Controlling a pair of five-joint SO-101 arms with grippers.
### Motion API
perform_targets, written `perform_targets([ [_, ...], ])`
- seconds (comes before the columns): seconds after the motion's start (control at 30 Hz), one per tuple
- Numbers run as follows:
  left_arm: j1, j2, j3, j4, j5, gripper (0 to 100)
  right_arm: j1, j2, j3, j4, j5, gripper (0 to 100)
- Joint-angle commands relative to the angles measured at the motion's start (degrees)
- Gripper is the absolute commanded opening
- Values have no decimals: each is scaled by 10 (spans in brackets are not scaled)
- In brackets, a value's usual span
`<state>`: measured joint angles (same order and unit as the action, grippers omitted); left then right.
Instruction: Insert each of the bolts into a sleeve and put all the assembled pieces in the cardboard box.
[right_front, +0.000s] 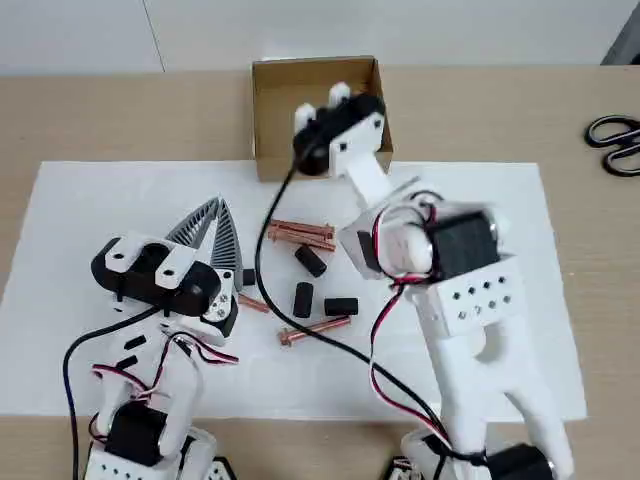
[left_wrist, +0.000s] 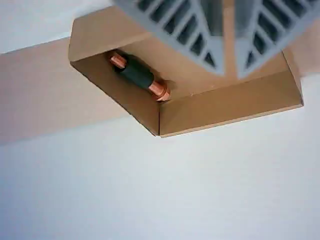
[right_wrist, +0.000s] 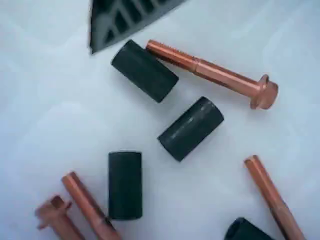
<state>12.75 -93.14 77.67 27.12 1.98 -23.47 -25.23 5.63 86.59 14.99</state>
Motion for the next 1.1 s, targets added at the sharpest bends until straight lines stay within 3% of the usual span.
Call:
perform_targets([
  [0.0, 2, -9, -3, -3, 3, 7, 0, -36, 154, -101, -3, 140],
  [0.13, -2, -9, -3, 0, 3, 7, -3, -36, 309, -238, -4, 140],
  [0.23, -2, -9, 9, -2, 3, 7, -12, -35, 349, -274, -4, 140],
  [0.63, -2, -9, 27, -2, 3, 7, -14, 19, 331, -150, -64, 140],
  [0.87, -2, -9, 27, -1, 3, 7, -14, 153, 161, -14, -64, 139],
  [1.07, -2, -9, 27, 0, 3, 7, -16, 247, 17, 104, 43, 139],
])
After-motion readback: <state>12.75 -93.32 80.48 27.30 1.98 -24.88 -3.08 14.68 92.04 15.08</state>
